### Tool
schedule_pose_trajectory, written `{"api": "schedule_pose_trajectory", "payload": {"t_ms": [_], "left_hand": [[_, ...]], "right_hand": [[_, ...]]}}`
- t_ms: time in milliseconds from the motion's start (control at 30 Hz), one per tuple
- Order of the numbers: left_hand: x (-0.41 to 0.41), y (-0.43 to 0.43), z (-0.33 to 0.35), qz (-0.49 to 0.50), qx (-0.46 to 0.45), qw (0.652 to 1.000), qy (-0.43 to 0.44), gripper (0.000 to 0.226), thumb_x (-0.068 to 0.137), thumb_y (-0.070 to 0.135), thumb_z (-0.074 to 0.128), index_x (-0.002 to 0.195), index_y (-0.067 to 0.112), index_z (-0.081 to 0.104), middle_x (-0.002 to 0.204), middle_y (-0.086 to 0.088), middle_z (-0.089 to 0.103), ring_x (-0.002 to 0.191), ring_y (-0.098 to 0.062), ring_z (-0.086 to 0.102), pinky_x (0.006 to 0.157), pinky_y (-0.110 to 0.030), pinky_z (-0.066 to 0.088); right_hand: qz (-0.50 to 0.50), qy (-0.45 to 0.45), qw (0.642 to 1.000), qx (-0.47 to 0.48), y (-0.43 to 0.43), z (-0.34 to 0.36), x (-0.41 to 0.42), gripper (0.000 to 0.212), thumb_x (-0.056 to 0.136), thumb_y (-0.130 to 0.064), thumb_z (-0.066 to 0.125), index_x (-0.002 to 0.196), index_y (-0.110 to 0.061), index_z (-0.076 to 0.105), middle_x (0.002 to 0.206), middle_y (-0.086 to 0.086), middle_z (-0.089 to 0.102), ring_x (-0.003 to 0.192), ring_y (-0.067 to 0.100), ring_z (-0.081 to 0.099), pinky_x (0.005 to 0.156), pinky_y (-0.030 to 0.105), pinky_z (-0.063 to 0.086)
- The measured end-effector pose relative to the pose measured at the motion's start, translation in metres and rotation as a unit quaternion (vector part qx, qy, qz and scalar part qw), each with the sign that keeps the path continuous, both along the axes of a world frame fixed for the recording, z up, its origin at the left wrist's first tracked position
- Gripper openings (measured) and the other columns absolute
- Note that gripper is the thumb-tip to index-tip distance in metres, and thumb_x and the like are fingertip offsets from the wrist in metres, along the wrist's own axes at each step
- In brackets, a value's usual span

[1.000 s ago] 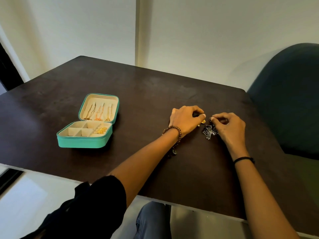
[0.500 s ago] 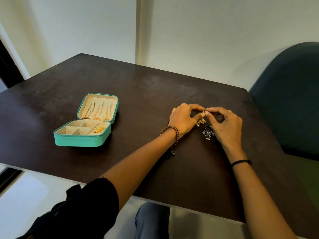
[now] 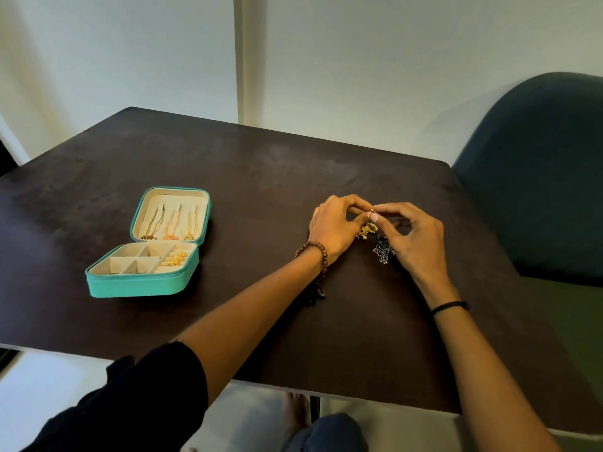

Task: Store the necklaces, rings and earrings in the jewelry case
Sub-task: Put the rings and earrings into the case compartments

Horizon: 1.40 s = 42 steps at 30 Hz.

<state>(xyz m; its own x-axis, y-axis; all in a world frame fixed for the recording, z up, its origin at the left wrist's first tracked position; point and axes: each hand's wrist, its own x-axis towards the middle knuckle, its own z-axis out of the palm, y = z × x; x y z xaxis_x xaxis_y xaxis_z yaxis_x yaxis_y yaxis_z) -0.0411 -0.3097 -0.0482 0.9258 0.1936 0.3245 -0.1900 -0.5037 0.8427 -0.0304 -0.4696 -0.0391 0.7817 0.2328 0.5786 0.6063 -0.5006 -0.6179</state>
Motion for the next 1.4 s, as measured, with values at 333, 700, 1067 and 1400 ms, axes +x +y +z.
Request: {"api": "schedule_pose_trajectory", "payload": {"t_ms": [333,700,1067,1400], "left_hand": [[-0.005,0.000,0.001,-0.008,-0.035,0.999,-0.001,0.018,0.080,0.043,0.078,0.093,0.032,0.074,0.085,0.017,0.074,0.087,0.004,0.067,0.082,-0.037,0.058],[-0.065,0.019,0.023,0.055,0.017,0.998,-0.037,0.011,0.085,0.027,0.075,0.093,0.034,0.073,0.087,0.017,0.072,0.094,-0.004,0.065,0.094,-0.045,0.050],[-0.146,0.081,0.050,0.104,0.115,0.987,-0.033,0.013,0.088,0.025,0.072,0.101,0.028,0.074,0.094,0.009,0.074,0.095,-0.011,0.067,0.091,-0.046,0.052],[-0.187,0.144,0.070,0.101,0.183,0.978,0.007,0.022,0.092,0.023,0.065,0.114,0.025,0.067,0.104,0.009,0.073,0.109,-0.012,0.061,0.096,-0.038,0.050]], "right_hand": [[-0.014,0.004,1.000,0.010,0.001,0.008,-0.010,0.014,0.088,-0.029,0.078,0.099,-0.020,0.079,0.092,-0.011,0.075,0.082,0.006,0.069,0.074,0.020,0.056],[0.018,0.024,0.999,-0.012,0.025,0.038,-0.062,0.015,0.087,-0.025,0.080,0.098,-0.016,0.080,0.088,-0.007,0.076,0.082,0.001,0.071,0.074,0.015,0.057],[0.080,0.056,0.995,0.010,0.087,0.049,-0.121,0.014,0.085,-0.022,0.080,0.097,-0.015,0.079,0.088,-0.007,0.075,0.082,-0.002,0.071,0.074,0.012,0.055],[0.125,0.127,0.981,0.078,0.147,0.054,-0.142,0.010,0.083,-0.019,0.082,0.092,-0.016,0.080,0.086,-0.006,0.077,0.082,0.003,0.071,0.075,0.017,0.056]]}}
